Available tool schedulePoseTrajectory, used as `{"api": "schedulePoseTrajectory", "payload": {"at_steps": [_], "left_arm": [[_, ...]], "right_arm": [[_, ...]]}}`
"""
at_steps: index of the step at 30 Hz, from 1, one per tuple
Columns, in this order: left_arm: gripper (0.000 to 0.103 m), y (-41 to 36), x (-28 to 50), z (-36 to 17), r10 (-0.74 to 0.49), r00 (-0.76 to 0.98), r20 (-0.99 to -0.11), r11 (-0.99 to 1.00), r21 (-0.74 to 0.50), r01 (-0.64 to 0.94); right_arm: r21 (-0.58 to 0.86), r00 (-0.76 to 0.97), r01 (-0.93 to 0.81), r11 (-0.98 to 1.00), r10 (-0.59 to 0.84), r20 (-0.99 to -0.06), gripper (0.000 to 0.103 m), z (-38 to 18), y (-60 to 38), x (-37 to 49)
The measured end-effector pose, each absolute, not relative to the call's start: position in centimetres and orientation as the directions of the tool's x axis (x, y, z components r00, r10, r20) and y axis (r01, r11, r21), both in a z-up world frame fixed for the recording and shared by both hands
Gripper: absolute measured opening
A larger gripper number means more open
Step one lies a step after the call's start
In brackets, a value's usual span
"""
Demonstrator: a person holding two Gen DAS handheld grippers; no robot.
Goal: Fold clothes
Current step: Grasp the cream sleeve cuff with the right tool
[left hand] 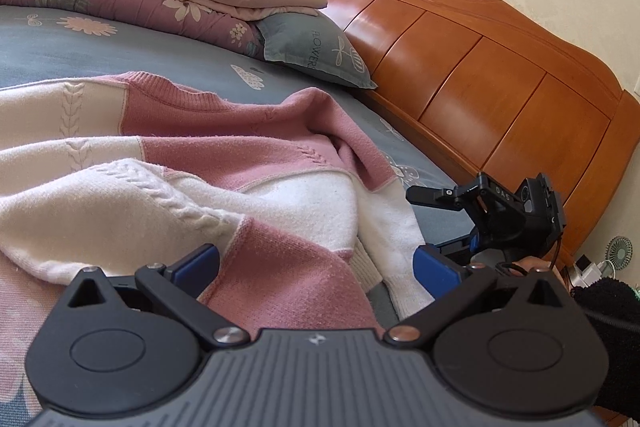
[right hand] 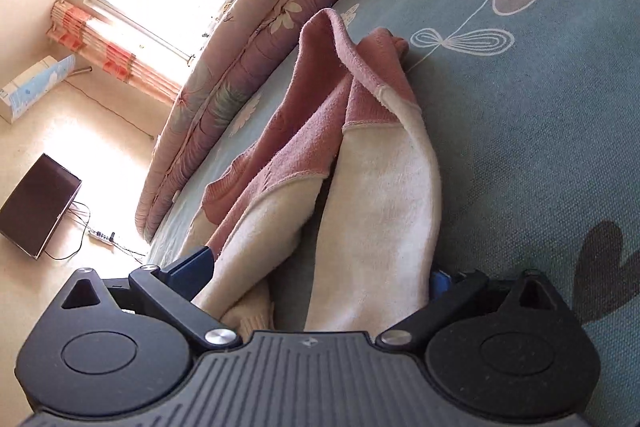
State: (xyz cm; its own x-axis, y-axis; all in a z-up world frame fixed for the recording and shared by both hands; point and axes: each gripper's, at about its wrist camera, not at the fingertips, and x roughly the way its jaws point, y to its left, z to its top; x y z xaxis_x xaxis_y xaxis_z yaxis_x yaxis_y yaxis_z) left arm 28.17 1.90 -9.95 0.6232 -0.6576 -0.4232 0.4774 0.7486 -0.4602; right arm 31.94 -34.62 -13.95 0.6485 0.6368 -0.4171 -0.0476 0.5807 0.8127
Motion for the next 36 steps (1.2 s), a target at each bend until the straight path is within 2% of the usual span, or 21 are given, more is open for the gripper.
{"api": "schedulePoseTrajectory", "payload": {"at_steps": [5, 7, 8, 9, 10, 11, 12, 24, 30, 36], "left_arm": [[0.102, 2.0, 28.1, -9.7, -0.662, 0.623, -0.416, 0.744, -0.460, 0.484], [0.102, 2.1, 28.3, -9.8, -0.665, 0.621, -0.415, 0.741, -0.471, 0.479], [0.102, 2.1, 28.3, -9.8, -0.667, 0.619, -0.415, 0.738, -0.479, 0.475], [0.102, 2.1, 28.3, -9.9, -0.669, 0.617, -0.414, 0.736, -0.486, 0.472], [0.102, 2.1, 28.3, -9.9, -0.671, 0.615, -0.414, 0.734, -0.489, 0.471], [0.102, 2.1, 28.2, -9.9, -0.671, 0.615, -0.415, 0.734, -0.487, 0.473], [0.102, 2.0, 28.1, -9.8, -0.670, 0.615, -0.416, 0.736, -0.481, 0.476], [0.102, 1.5, 28.2, -9.9, -0.674, 0.604, -0.426, 0.736, -0.465, 0.492], [0.102, 1.4, 28.2, -9.9, -0.671, 0.604, -0.430, 0.738, -0.463, 0.491], [0.102, 1.5, 28.0, -9.7, -0.672, 0.608, -0.423, 0.737, -0.459, 0.496]], "right_arm": [[0.853, 0.606, 0.002, 0.522, 0.678, -0.416, 0.100, -14.5, -34.9, 31.2], [0.864, 0.606, 0.021, 0.504, 0.681, -0.412, 0.085, -15.0, -35.8, 31.2], [0.869, 0.606, 0.030, 0.494, 0.683, -0.409, 0.082, -15.3, -36.2, 31.2], [0.874, 0.605, 0.039, 0.485, 0.684, -0.407, 0.069, -15.6, -36.7, 31.2], [0.880, 0.602, 0.067, 0.470, 0.684, -0.411, 0.047, -16.2, -37.2, 31.4], [0.886, 0.597, 0.111, 0.450, 0.683, -0.421, 0.034, -17.0, -37.8, 31.9], [0.890, 0.593, 0.132, 0.436, 0.685, -0.423, 0.005, -17.5, -38.1, 32.1], [0.880, 0.587, 0.090, 0.466, 0.689, -0.425, 0.004, -17.9, -36.5, 31.6], [0.820, 0.612, 0.041, 0.571, 0.634, -0.473, 0.003, -16.9, -35.5, 31.1], [0.781, 0.628, 0.067, 0.621, 0.582, -0.517, 0.006, -15.3, -34.7, 30.9]]}}
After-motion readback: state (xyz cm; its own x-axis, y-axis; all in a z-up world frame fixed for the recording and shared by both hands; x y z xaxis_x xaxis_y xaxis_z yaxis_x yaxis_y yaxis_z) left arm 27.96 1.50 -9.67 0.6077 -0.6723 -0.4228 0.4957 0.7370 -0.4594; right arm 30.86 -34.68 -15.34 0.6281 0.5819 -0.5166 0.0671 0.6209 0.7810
